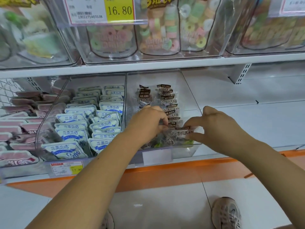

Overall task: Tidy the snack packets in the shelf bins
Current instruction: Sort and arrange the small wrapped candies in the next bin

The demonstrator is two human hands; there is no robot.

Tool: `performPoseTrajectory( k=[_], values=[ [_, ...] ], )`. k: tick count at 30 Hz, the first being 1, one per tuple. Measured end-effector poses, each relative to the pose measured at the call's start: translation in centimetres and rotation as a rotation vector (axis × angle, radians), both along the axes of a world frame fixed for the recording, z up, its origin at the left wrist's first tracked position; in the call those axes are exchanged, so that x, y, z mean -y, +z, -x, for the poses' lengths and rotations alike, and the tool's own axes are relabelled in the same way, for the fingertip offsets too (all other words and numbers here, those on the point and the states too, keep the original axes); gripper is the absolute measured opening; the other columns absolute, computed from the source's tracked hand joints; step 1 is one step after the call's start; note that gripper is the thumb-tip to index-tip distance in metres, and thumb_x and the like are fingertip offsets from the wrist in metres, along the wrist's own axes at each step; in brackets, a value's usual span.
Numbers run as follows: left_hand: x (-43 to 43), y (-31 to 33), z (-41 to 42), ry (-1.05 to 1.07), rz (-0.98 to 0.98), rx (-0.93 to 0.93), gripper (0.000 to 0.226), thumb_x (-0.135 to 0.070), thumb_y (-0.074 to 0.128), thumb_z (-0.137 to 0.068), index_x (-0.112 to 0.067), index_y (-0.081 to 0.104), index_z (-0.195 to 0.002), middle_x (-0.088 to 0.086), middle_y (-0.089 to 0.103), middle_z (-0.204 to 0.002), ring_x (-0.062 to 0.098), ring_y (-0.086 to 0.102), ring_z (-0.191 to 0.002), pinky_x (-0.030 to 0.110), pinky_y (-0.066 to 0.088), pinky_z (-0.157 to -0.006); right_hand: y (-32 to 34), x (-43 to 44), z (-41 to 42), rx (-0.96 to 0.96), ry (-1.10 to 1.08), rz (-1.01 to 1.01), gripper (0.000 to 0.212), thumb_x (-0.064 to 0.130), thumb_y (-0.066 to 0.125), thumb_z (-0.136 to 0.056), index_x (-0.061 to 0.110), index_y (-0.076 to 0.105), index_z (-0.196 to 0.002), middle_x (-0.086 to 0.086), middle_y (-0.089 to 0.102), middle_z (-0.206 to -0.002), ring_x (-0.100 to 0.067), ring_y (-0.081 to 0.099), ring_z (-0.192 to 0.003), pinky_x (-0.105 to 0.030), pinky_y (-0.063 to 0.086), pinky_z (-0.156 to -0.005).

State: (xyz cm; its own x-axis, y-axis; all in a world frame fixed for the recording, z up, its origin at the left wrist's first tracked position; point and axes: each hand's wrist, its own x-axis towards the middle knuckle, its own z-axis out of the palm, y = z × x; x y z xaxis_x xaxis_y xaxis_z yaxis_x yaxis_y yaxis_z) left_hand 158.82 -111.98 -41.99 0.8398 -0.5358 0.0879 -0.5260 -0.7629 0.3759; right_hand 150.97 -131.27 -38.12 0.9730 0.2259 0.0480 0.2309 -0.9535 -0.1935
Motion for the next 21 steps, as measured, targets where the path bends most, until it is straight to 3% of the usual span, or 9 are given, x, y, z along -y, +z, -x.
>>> performPoseTrajectory(
  k=[2,4,8,11,13,15,17,19,21],
  values=[
    [-0.6,1.0,0.3,-0.047,-0.058,-0.021,0.021,-0.038,0.070,-0.082,-0.027,0.071,-0.100,-0.010,0.061,-0.109,0.012,0.053,-0.103,0.039,0.045,-0.094,0.0,0.4,-0.1,0.016,0.011,-0.067,0.030,0.047,0.069,-0.079,0.047,0.063,-0.108,0.024,0.040,-0.074,0.010,0.037,-0.065,-0.023,0.041,-0.067],
    [-1.7,2.1,0.9,-0.071,-0.156,0.004,0.031,-0.048,0.067,-0.081,-0.031,0.068,-0.108,-0.014,0.059,-0.115,0.010,0.051,-0.109,0.036,0.044,-0.096,-0.4,0.5,-0.1,0.161,0.041,-0.045,0.019,0.034,0.080,-0.071,0.040,0.073,-0.088,0.027,0.037,-0.063,0.005,0.038,-0.059,-0.021,0.039,-0.059],
    [-4.1,2.1,1.8,-0.063,-0.310,0.085,0.035,-0.049,0.067,-0.082,-0.038,0.063,-0.115,-0.016,0.059,-0.114,0.011,0.047,-0.111,0.030,0.038,-0.097,-3.0,0.1,-1.2,0.258,0.106,0.371,0.026,0.014,0.084,-0.054,0.029,0.064,-0.050,0.015,0.051,-0.048,-0.016,0.034,-0.068,-0.025,0.035,-0.053],
    [-4.8,1.2,2.2,-0.045,-0.299,0.145,0.030,-0.045,0.064,-0.086,-0.035,0.064,-0.115,-0.017,0.062,-0.112,0.009,0.048,-0.108,0.027,0.035,-0.099,-2.7,0.5,-1.4,0.315,0.100,0.399,0.018,0.020,0.082,-0.058,0.033,0.069,-0.058,0.014,0.057,-0.054,-0.017,0.038,-0.070,-0.027,0.037,-0.056],
    [-4.9,0.9,2.2,-0.037,-0.287,0.174,0.030,-0.044,0.062,-0.087,-0.035,0.064,-0.116,-0.018,0.061,-0.112,0.009,0.047,-0.108,0.028,0.033,-0.101,-2.0,0.0,-0.5,0.280,0.147,0.147,0.014,0.033,0.071,-0.069,0.035,0.075,-0.082,0.014,0.066,-0.074,-0.019,0.050,-0.078,-0.031,0.045,-0.067],
    [-5.1,0.7,2.1,-0.039,-0.275,0.187,0.030,-0.043,0.062,-0.088,-0.035,0.064,-0.117,-0.017,0.061,-0.112,0.009,0.047,-0.107,0.028,0.033,-0.101,-1.5,-1.0,0.1,0.171,0.211,-0.048,0.030,0.040,0.054,-0.073,0.035,0.073,-0.096,0.017,0.066,-0.087,-0.016,0.051,-0.088,-0.030,0.045,-0.078],
    [-5.1,0.6,2.0,-0.044,-0.264,0.177,0.029,-0.041,0.062,-0.088,-0.034,0.066,-0.116,-0.017,0.062,-0.110,0.009,0.047,-0.106,0.029,0.034,-0.100,-1.9,-1.8,0.1,0.144,0.223,-0.032,0.026,0.038,0.054,-0.073,0.037,0.074,-0.089,0.014,0.064,-0.075,-0.014,0.054,-0.085,-0.029,0.045,-0.075],
    [-5.1,0.7,1.9,-0.048,-0.244,0.163,0.025,-0.037,0.062,-0.089,-0.033,0.068,-0.113,-0.017,0.064,-0.108,0.009,0.046,-0.103,0.025,0.034,-0.096,-2.7,-1.9,-0.7,0.209,0.144,0.096,0.010,0.027,0.070,-0.067,0.035,0.074,-0.071,0.008,0.056,-0.057,-0.017,0.056,-0.072,-0.028,0.046,-0.064],
    [-5.3,0.9,1.7,-0.043,-0.202,0.147,0.022,-0.032,0.063,-0.090,-0.031,0.070,-0.110,-0.015,0.066,-0.107,0.008,0.047,-0.100,0.021,0.033,-0.088,-3.5,-1.8,-1.8,0.212,0.056,0.225,0.019,0.014,0.082,-0.057,0.029,0.071,-0.060,0.006,0.050,-0.047,-0.021,0.054,-0.067,-0.028,0.042,-0.058]
  ],
)
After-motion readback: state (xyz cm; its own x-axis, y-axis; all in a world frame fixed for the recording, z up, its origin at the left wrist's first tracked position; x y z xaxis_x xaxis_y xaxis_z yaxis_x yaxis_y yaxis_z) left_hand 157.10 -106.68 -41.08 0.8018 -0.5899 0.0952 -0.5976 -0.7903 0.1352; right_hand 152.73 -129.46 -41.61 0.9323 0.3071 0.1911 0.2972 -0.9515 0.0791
